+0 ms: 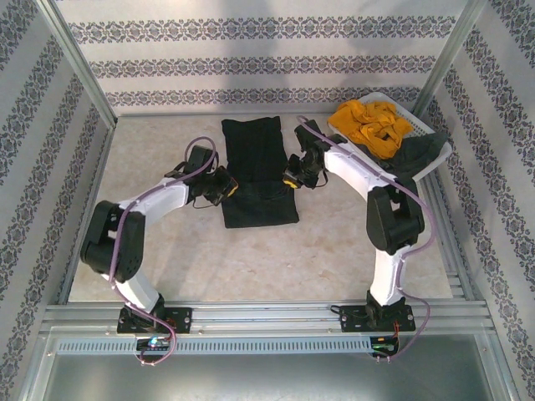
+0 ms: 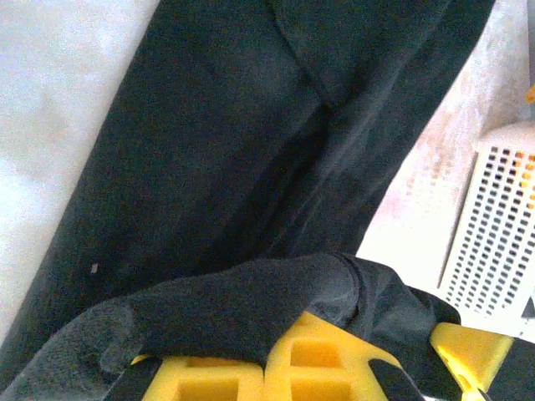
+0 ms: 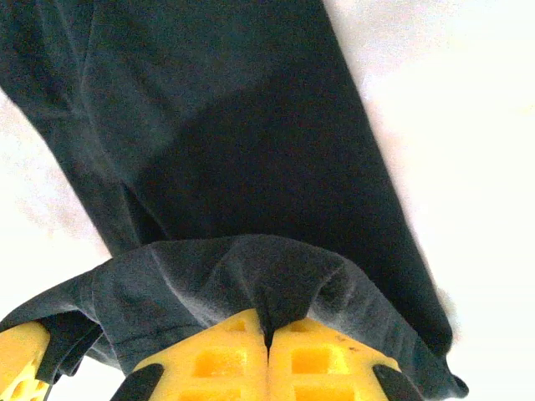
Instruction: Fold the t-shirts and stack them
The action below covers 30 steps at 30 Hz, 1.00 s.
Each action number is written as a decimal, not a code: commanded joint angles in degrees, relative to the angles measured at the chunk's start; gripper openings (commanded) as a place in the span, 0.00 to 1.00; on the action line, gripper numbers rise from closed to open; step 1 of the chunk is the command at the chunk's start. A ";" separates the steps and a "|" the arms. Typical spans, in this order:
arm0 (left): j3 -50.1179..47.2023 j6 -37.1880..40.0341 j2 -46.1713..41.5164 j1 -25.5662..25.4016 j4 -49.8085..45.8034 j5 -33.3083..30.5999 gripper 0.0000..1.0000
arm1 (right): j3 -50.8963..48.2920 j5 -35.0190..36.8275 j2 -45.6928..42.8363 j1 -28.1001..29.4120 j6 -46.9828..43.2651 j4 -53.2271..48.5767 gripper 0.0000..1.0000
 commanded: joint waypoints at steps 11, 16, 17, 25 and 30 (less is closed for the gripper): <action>2.27 6.20 -0.94 2.93 -0.73 -2.54 0.59 | 11.76 2.13 5.62 -4.66 -7.94 -4.80 0.54; -12.27 0.13 -13.67 2.89 -1.60 -3.58 0.61 | -3.16 3.78 -4.61 -4.33 -8.39 -1.35 0.57; -15.43 -2.32 -15.13 2.54 0.04 -2.66 0.59 | -7.19 3.84 -6.84 -3.85 -7.91 -0.01 0.58; -24.59 -15.77 -12.59 -3.23 15.77 -0.81 0.57 | -26.91 -2.23 -14.16 -0.53 -1.70 11.67 0.58; -23.22 -16.53 -7.29 -3.44 20.17 -0.62 0.57 | -26.43 -5.60 -9.39 0.03 0.29 14.11 0.59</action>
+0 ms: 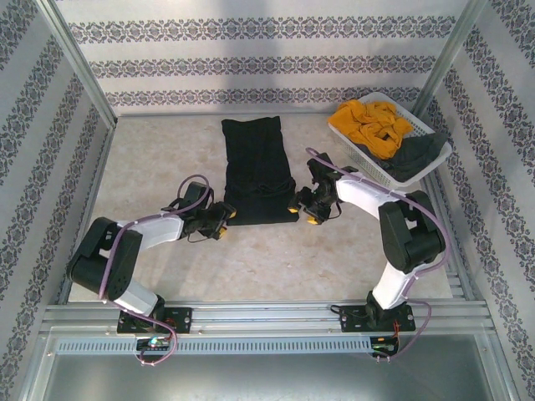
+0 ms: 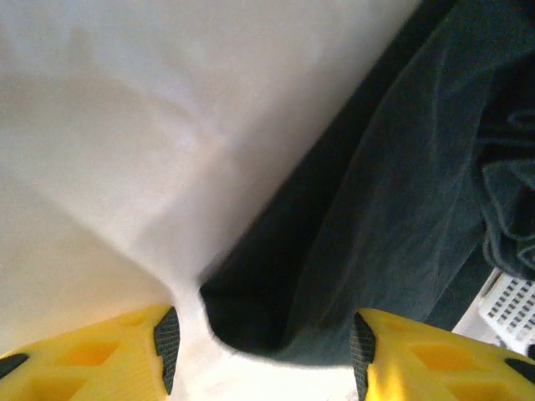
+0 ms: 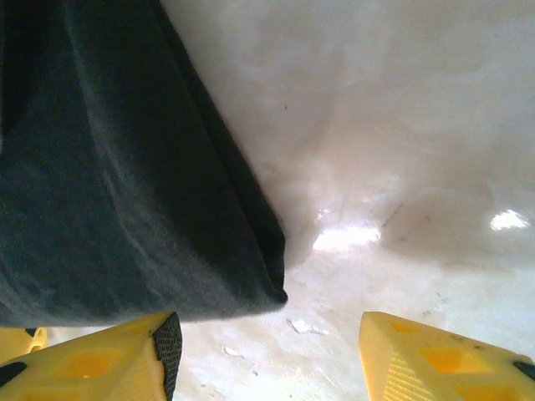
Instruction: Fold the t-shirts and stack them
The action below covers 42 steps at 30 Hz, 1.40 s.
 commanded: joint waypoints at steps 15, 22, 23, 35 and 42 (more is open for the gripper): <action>7.70 -1.94 9.60 -0.81 10.37 1.05 0.07 | 6.78 -4.00 10.08 1.39 8.86 6.35 0.09; 13.98 -1.37 4.84 1.98 5.69 0.53 0.00 | 18.20 -1.64 7.54 -1.60 6.98 0.32 0.00; 16.09 -0.94 4.29 3.01 4.66 0.70 0.00 | 21.60 -1.80 7.95 -2.24 6.34 -1.15 0.00; 19.76 -1.63 1.75 6.09 1.85 7.34 0.00 | 27.33 -6.49 7.46 -3.22 6.43 -4.12 0.00; 4.47 -0.15 -7.55 2.20 -1.98 11.10 0.00 | 7.33 -6.85 -1.19 1.05 6.24 -1.07 0.00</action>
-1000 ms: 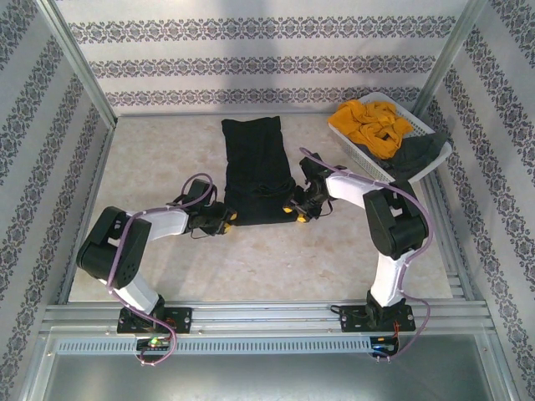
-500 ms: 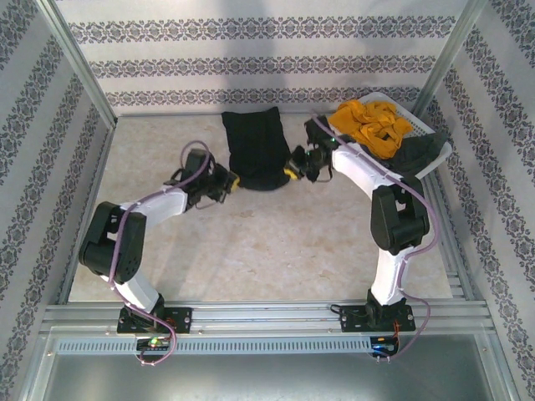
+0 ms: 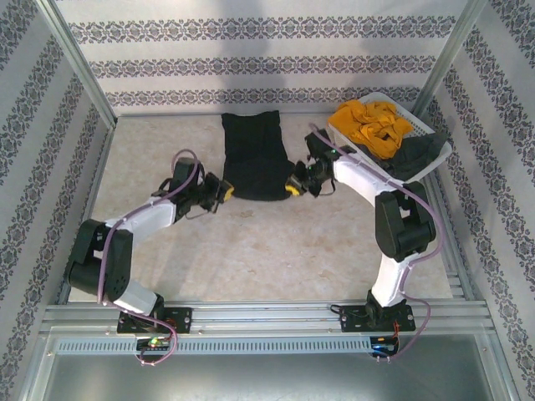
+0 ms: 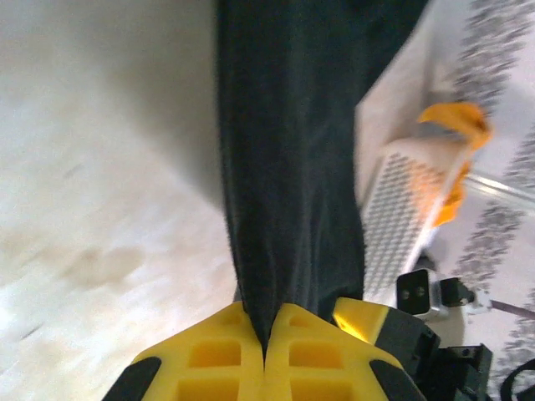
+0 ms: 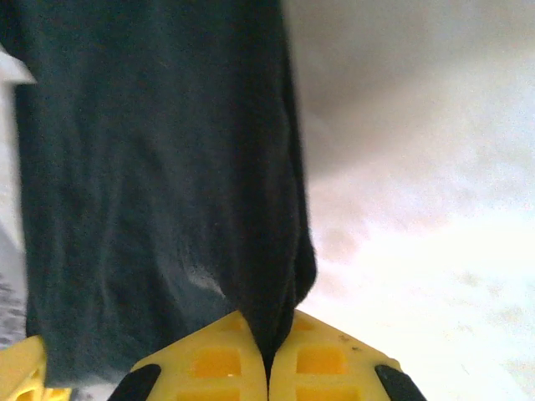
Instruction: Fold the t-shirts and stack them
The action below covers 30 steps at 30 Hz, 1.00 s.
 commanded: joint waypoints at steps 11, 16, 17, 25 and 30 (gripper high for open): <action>-23.76 -0.42 -27.77 -12.07 -15.10 0.74 0.00 | -23.16 1.20 -21.82 12.53 -2.69 -6.30 0.00; -20.07 -0.46 -39.86 -13.10 -21.85 -4.12 0.00 | -19.58 4.37 -29.81 15.09 0.12 -13.05 0.00; -18.13 0.40 -41.08 -13.13 -22.97 -5.93 0.00 | -18.24 5.11 -30.54 14.86 0.33 -14.28 0.00; -3.97 3.19 -38.04 -12.13 -19.18 -17.75 0.00 | -0.24 6.51 -26.22 11.58 2.46 -20.48 0.00; 3.82 3.69 -24.83 -6.70 -11.57 -14.97 0.00 | 9.90 4.54 -16.54 6.56 4.61 -19.04 0.00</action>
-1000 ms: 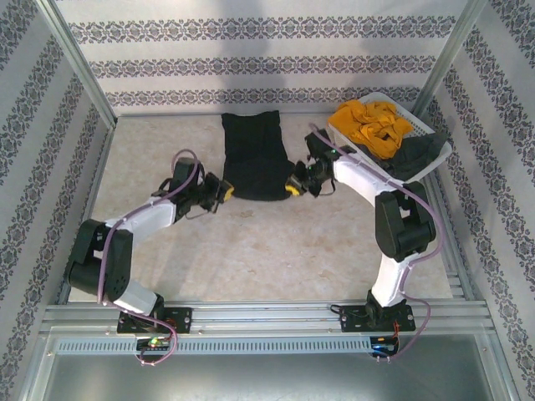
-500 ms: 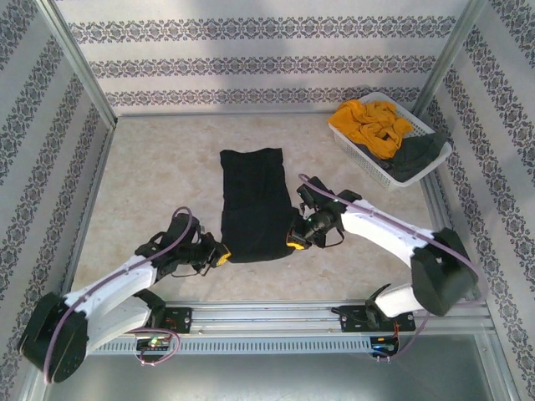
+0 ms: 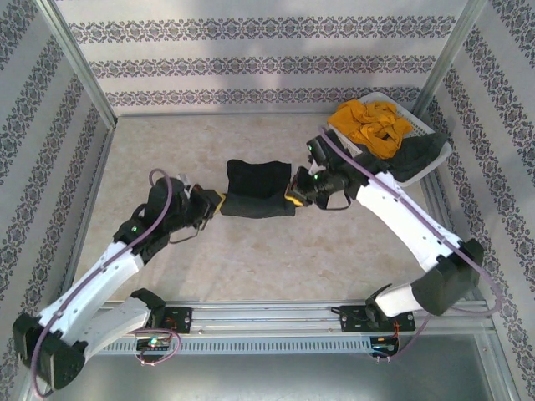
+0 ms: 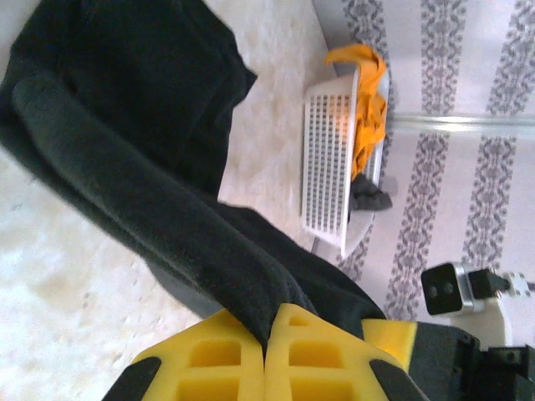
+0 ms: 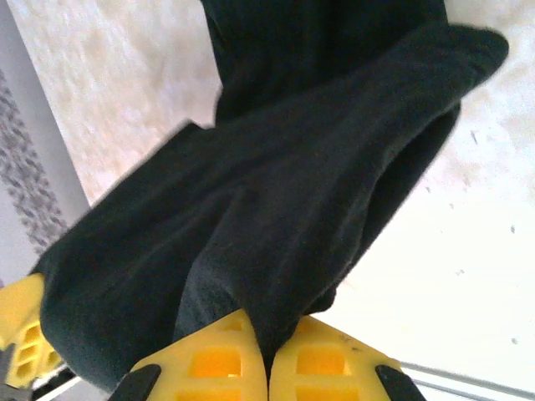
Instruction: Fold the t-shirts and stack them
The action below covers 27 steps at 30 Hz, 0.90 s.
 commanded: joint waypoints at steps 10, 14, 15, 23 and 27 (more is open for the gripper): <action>32.16 3.85 49.99 13.98 11.41 7.32 0.43 | 35.08 -2.68 41.59 -13.34 1.36 -1.35 0.43; 36.47 6.47 51.78 13.45 6.40 4.72 0.56 | 46.83 0.43 46.31 -14.71 -4.64 -5.44 0.56; 35.30 6.80 49.86 13.03 4.77 3.59 0.56 | 46.62 1.20 45.20 -14.73 -5.98 -5.80 0.58; 9.86 -5.74 31.41 -0.03 9.91 -0.78 0.57 | 0.43 0.25 13.17 -12.52 -9.06 16.86 0.59; 0.90 -17.12 29.68 -8.38 21.20 -8.60 0.64 | -20.62 -3.21 -2.72 -11.37 -5.00 32.33 0.63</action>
